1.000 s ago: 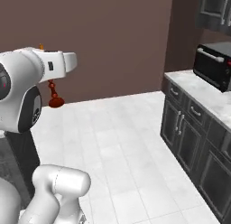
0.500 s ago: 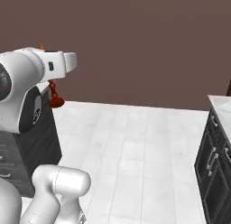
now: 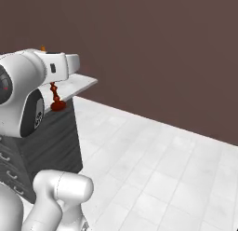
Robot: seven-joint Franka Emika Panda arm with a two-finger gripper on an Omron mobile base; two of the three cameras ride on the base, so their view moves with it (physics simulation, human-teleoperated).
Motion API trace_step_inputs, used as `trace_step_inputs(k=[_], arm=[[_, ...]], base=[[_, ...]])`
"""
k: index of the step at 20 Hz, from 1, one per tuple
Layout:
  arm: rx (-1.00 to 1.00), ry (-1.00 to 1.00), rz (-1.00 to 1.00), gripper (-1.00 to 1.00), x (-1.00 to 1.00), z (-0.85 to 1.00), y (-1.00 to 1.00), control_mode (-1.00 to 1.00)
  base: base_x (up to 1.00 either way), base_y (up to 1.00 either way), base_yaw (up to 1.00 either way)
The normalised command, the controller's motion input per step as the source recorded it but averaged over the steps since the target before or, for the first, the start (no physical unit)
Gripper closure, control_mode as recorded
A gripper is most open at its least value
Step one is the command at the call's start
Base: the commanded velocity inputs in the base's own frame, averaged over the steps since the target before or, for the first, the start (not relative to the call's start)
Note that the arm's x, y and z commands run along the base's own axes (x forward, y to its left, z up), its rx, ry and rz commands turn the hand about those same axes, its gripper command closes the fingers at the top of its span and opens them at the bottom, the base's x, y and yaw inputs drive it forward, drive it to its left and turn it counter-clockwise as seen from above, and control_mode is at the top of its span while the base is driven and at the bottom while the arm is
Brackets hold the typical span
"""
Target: Get the candle and the liquor from the cabinet and move them to the dining counter.
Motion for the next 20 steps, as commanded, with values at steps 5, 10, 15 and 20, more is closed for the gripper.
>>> trace_step_inputs(k=[5, 10, 15, 20], arm=[[0.0, 0.0, 0.0, 1.0, 0.0, 0.0, 0.0, 1.0], [0.0, 0.0, 0.0, 1.0, 0.0, 0.0, 0.0, 1.0], [0.0, 0.0, 0.0, 1.0, 0.0, 0.0, 0.0, 1.0], [0.0, 0.0, 0.0, 1.0, 0.0, 0.0, 0.0, 1.0]], base=[[0.82, -0.63, 0.65], [0.84, -0.52, 0.73], [0.78, -0.34, 0.82], [0.72, -0.3, 0.84]])
